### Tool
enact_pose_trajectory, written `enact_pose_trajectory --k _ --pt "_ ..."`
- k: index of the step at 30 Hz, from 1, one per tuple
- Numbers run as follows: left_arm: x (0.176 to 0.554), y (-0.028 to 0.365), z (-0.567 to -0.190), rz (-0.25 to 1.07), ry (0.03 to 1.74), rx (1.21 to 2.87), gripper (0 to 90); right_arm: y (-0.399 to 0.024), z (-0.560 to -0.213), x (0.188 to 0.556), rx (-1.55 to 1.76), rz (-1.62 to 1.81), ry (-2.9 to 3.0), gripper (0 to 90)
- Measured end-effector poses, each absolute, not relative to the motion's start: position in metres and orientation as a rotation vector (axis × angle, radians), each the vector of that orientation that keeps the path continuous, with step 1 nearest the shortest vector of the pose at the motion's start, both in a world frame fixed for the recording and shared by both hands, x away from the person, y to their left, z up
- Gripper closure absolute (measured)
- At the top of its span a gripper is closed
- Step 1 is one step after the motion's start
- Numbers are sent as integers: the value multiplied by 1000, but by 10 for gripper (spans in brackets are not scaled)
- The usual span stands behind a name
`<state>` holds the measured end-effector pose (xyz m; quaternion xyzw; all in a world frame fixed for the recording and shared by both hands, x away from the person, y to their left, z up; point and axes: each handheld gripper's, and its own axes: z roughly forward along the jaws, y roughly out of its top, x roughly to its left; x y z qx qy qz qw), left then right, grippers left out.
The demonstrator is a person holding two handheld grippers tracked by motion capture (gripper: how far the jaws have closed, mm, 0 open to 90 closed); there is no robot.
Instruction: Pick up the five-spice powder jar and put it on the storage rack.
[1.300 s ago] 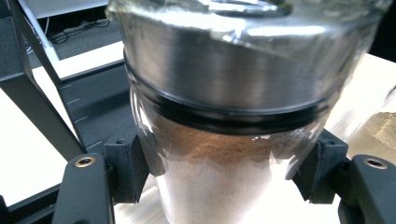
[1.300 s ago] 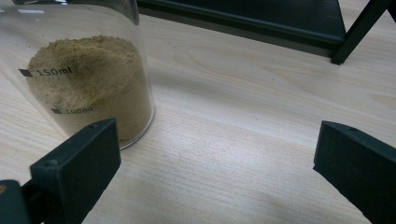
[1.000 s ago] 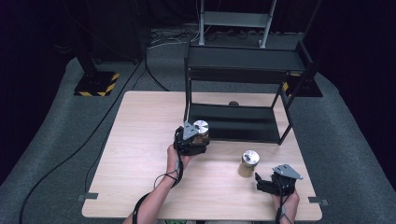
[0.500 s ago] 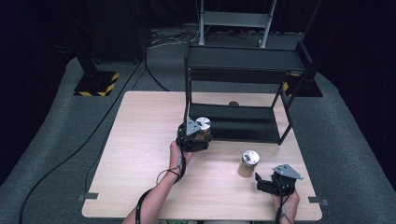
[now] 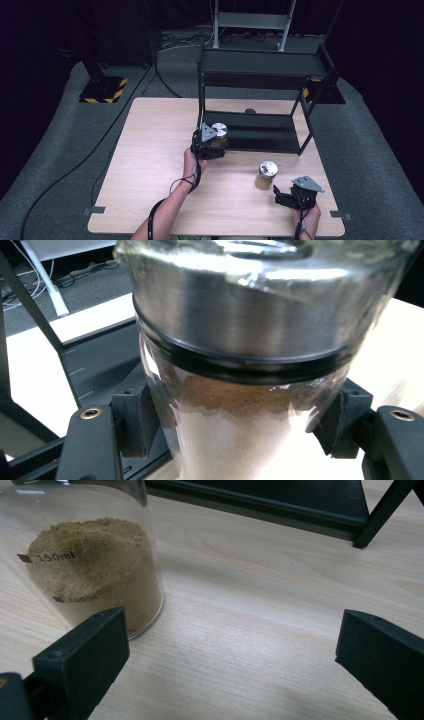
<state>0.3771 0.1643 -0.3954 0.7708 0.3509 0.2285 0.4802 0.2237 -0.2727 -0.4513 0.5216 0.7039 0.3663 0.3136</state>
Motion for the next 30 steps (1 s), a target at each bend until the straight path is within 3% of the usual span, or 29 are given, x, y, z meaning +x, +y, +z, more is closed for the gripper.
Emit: enact_pose_trajectory --k 30 --pt "399 149 -391 572 866 1890 314 -273 -451 224 1373 964 1863 0"
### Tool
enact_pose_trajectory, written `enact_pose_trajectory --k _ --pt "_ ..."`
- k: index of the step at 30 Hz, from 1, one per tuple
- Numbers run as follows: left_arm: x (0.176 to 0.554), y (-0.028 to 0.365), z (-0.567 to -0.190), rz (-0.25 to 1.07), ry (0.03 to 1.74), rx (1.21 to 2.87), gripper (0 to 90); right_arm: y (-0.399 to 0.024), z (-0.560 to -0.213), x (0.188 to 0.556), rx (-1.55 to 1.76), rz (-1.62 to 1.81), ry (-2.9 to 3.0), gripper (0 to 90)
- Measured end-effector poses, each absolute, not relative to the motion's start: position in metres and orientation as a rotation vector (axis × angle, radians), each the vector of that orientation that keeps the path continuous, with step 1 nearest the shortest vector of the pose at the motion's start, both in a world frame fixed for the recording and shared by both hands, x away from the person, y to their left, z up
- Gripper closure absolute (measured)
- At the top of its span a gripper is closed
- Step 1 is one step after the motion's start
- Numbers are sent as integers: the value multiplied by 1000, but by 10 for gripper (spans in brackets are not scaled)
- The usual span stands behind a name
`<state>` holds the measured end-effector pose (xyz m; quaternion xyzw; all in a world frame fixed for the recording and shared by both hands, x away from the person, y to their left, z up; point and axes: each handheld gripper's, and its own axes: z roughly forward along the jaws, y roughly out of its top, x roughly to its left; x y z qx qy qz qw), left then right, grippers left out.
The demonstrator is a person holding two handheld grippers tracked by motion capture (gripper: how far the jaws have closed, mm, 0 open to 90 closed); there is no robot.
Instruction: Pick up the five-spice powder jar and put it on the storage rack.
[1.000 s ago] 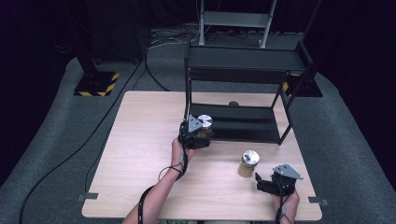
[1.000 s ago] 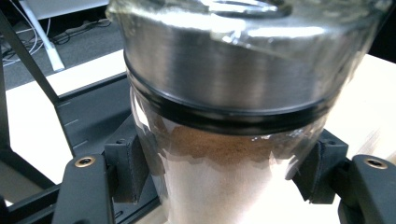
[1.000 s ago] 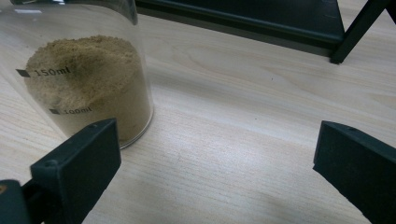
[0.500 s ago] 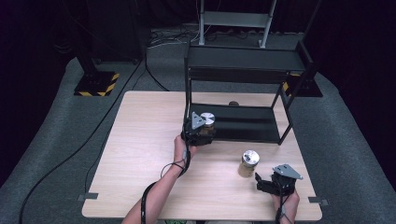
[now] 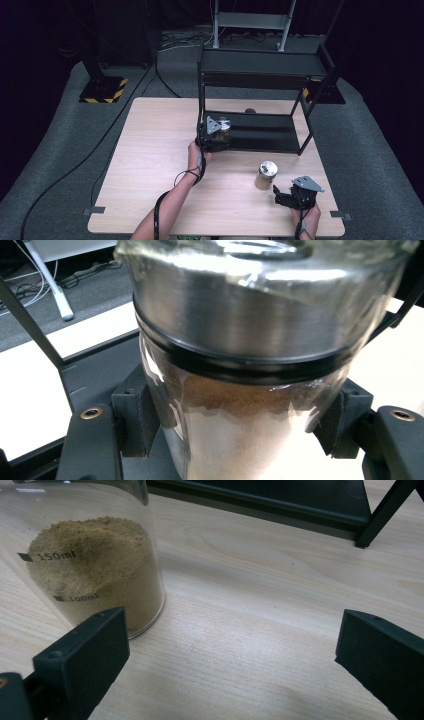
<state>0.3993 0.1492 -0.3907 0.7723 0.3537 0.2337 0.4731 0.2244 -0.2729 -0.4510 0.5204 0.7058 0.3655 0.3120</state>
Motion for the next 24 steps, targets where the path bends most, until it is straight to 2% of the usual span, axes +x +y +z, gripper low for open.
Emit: enact_pose_trajectory --k 24 --pt "415 137 -392 564 881 1894 314 -273 -451 224 1373 965 1860 0"
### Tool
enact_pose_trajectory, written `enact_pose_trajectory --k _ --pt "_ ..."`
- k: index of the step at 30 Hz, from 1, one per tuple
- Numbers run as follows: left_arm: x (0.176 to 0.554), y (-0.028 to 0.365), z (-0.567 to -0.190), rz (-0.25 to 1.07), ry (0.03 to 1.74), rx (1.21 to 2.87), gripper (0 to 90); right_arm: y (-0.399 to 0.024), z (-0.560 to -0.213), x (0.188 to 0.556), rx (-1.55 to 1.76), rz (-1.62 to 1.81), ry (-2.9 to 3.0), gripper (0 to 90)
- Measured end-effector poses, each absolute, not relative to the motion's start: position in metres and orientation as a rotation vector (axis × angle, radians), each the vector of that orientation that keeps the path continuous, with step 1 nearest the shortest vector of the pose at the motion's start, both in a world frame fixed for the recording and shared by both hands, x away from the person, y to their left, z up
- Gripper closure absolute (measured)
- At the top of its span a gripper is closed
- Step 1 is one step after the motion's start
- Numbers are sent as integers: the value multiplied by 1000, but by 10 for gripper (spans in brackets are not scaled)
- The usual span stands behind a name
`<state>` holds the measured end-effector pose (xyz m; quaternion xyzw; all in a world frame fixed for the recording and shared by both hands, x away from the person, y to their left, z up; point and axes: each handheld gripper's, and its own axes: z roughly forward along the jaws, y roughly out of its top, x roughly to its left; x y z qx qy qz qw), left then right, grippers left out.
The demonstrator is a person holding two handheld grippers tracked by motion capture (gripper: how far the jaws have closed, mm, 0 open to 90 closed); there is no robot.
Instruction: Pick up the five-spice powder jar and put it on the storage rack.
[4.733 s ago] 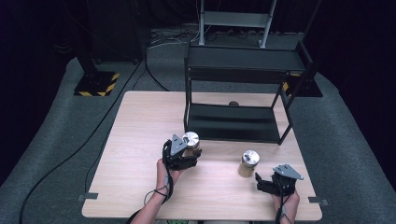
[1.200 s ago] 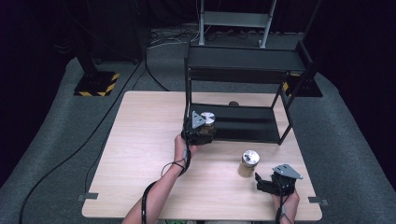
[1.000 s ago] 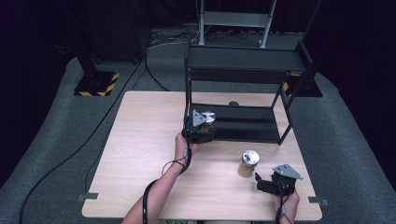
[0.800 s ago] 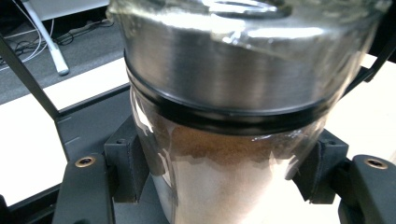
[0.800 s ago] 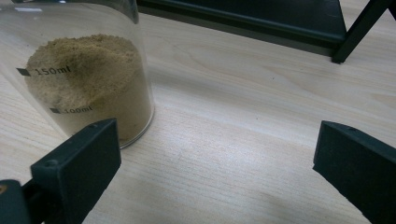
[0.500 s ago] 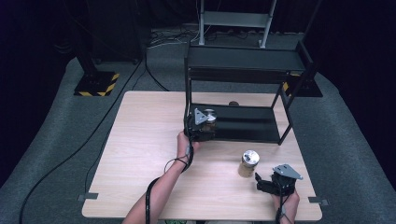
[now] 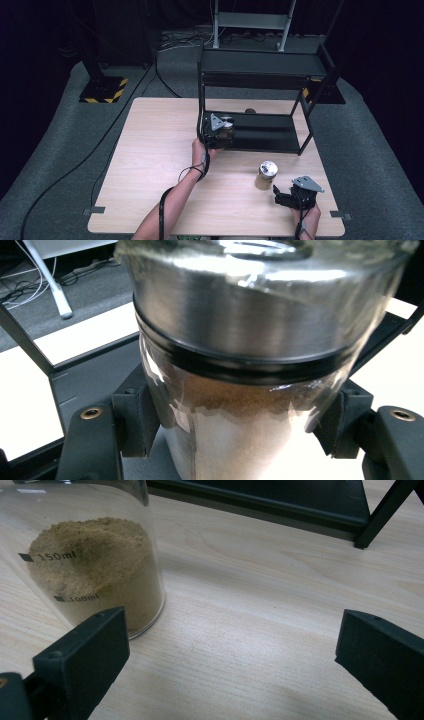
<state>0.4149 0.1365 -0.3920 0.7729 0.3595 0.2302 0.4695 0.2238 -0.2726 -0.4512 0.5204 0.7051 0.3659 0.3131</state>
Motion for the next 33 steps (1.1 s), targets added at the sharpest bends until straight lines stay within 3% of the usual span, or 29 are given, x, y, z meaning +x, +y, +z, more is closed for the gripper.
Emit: enact_pose_trajectory --k 33 --pt "434 120 -401 569 950 1875 314 -273 -451 224 1369 965 1862 0"
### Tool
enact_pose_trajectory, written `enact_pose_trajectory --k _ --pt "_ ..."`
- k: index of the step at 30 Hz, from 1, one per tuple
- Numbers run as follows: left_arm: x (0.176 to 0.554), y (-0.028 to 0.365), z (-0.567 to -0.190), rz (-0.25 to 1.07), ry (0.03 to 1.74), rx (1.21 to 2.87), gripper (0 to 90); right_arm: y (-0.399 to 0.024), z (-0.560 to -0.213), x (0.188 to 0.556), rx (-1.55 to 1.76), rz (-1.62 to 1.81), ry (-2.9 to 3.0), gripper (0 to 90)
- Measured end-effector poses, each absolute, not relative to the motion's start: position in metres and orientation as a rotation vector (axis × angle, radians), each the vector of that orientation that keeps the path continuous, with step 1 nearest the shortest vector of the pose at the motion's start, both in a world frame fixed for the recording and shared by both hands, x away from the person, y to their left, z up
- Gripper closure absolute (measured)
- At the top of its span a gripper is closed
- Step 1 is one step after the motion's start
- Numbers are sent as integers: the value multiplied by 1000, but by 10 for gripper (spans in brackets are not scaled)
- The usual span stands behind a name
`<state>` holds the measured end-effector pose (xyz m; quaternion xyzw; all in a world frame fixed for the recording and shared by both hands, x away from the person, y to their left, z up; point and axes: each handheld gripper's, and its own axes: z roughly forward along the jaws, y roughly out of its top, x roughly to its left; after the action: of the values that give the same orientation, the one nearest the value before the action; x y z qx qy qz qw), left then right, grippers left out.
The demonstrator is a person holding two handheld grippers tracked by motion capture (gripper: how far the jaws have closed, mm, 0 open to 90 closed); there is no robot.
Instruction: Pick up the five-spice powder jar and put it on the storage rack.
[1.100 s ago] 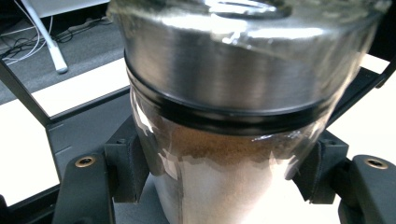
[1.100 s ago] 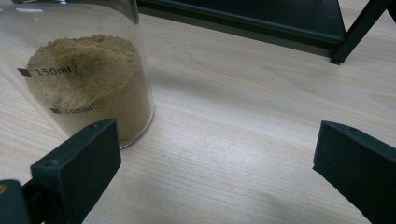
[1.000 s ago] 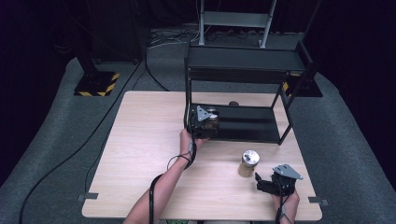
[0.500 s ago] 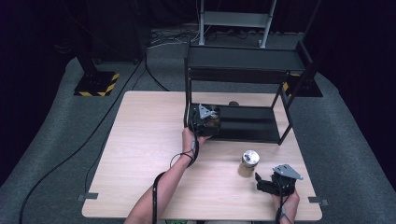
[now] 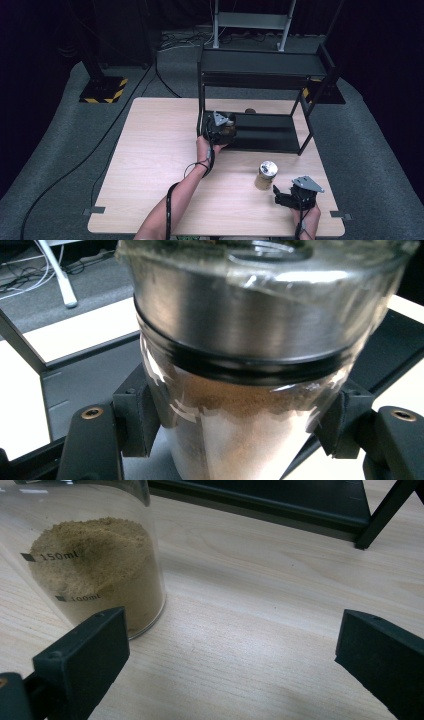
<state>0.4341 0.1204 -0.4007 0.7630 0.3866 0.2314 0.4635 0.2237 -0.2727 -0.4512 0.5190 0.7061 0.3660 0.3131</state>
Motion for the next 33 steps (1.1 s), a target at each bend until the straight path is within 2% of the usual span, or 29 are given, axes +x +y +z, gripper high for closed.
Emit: enact_pose_trajectory --k 33 --pt "451 105 -418 577 1027 1846 314 -272 -451 223 1364 965 1862 0"
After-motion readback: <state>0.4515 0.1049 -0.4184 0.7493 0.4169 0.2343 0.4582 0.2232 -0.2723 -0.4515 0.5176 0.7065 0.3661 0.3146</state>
